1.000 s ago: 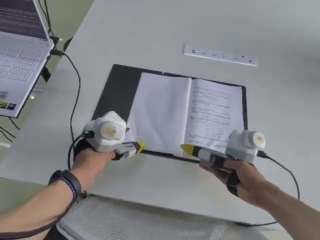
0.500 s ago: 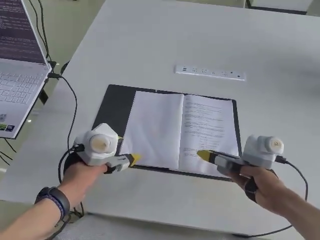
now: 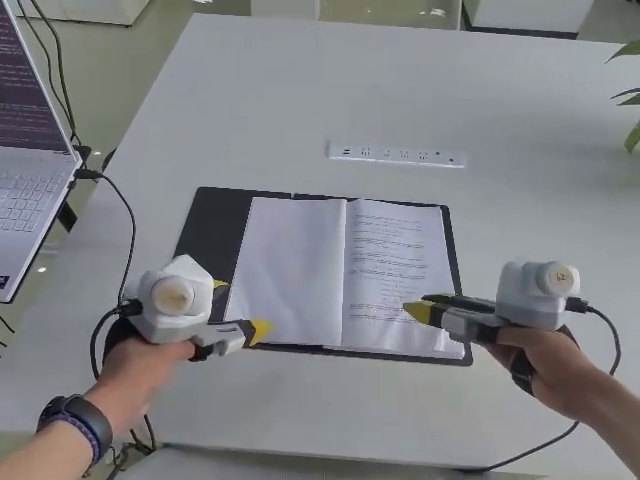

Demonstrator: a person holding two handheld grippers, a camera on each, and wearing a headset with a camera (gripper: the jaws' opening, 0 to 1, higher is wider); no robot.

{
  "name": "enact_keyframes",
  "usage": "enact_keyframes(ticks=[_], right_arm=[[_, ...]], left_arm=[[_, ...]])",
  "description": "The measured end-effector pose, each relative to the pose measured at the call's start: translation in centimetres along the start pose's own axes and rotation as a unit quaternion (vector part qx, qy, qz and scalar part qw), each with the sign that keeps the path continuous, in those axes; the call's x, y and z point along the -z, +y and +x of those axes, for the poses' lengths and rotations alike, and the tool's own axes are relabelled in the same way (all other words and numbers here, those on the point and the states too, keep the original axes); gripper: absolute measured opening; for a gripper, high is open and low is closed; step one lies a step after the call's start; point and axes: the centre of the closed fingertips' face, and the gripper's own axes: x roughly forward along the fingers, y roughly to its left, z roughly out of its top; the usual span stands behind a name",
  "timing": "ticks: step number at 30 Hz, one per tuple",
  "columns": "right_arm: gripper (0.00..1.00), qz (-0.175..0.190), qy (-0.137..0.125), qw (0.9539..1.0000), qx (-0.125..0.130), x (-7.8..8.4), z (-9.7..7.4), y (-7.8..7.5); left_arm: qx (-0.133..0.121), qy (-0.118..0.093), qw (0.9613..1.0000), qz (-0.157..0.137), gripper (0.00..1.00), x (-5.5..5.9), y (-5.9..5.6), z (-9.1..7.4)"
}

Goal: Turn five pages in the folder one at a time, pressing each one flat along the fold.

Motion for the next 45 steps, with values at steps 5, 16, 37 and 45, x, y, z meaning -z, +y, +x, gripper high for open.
enact_keyframes(ticks=[5, 16, 37, 45], right_arm=[[0.42, -0.033, 0.004, 0.9992, 0.021, 0.1, -1.5, -0.5], [0.57, -0.062, -0.009, 0.9971, 0.043, 0.5, -5.0, -0.1], [0.70, -0.065, -0.012, 0.9954, 0.070, 2.0, -7.7, -0.2], [0.73, -0.068, -0.023, 0.9944, 0.078, 1.4, -8.6, -0.4]], left_arm=[[0.001, -0.005, 1.0000, -0.008, 0.61, -0.3, 0.1, -0.8], [0.004, -0.021, 0.9998, -0.003, 0.71, -1.2, -1.2, -2.8], [-0.001, -0.033, 0.9992, -0.023, 0.74, -1.9, -2.7, -3.2], [0.008, -0.025, 0.9995, -0.018, 0.74, -1.9, -3.5, -2.4]])
